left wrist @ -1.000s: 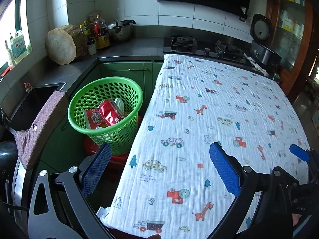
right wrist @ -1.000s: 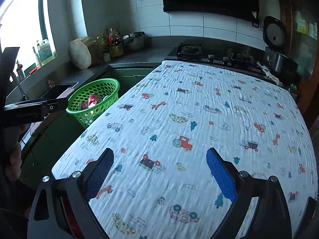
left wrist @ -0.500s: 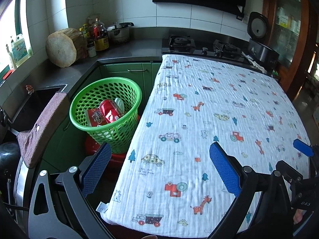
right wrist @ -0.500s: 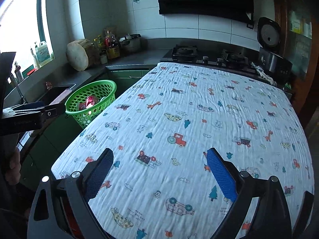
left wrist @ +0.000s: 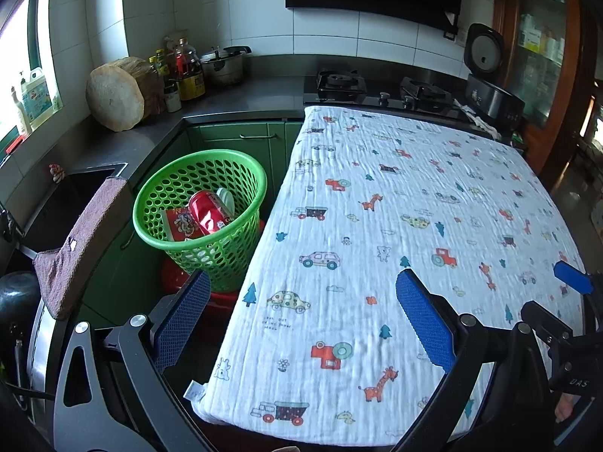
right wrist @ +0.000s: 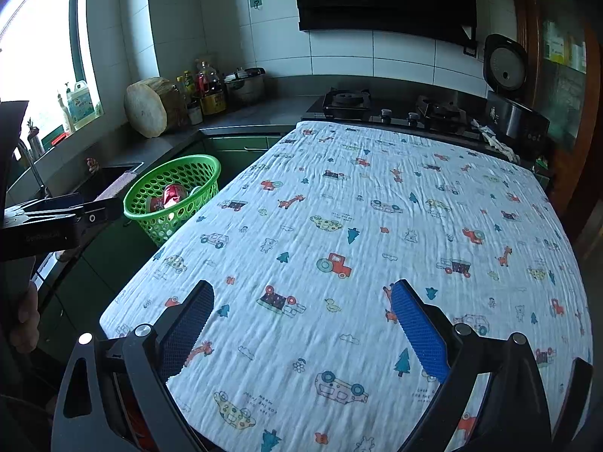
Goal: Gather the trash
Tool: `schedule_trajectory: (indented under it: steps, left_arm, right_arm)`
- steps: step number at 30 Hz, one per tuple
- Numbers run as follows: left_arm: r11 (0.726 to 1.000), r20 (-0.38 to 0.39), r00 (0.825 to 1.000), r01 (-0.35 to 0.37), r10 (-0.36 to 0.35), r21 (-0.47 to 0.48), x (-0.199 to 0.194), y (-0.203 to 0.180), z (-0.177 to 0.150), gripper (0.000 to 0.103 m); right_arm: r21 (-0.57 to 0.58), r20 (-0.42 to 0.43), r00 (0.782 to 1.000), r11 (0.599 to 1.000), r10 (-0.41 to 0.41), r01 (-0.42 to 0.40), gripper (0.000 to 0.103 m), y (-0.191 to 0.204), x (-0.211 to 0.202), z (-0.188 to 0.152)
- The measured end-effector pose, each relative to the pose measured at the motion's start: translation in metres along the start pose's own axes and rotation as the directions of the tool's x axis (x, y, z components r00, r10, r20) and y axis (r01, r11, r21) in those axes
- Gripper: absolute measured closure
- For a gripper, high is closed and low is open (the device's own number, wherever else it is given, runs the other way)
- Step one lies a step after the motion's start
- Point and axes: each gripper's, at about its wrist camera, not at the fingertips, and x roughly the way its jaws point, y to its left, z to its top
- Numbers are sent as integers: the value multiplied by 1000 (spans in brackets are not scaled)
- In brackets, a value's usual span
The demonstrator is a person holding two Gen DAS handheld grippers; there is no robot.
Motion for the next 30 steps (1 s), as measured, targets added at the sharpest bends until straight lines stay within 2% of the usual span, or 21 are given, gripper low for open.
schedule_trajectory:
  steps: [30]
  left_arm:
    - [1000, 11, 1000, -2, 2, 14, -4, -7, -1, 5]
  right_arm:
    - [7, 10, 1000, 1000, 2, -2, 11, 0, -6, 1]
